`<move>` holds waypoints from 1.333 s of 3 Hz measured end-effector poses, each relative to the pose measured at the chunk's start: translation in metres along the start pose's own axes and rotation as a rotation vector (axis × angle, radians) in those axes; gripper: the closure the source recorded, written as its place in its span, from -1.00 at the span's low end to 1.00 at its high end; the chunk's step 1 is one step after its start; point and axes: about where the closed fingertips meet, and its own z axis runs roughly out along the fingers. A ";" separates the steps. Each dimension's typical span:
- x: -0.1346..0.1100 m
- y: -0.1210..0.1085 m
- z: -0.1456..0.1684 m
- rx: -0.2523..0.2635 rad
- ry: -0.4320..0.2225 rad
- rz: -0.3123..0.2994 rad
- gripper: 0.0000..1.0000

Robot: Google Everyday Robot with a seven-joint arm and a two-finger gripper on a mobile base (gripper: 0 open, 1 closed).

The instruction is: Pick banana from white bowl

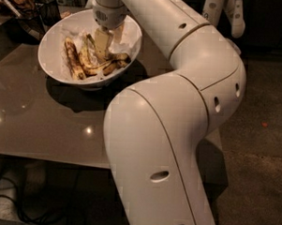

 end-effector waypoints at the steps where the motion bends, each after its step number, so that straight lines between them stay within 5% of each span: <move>1: 0.002 -0.001 0.006 -0.007 0.002 0.005 -0.02; 4: -0.001 0.013 0.030 -0.052 0.025 -0.024 0.02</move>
Offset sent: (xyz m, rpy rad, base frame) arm -0.0091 -0.0069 -0.0137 -0.0217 0.0541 0.0048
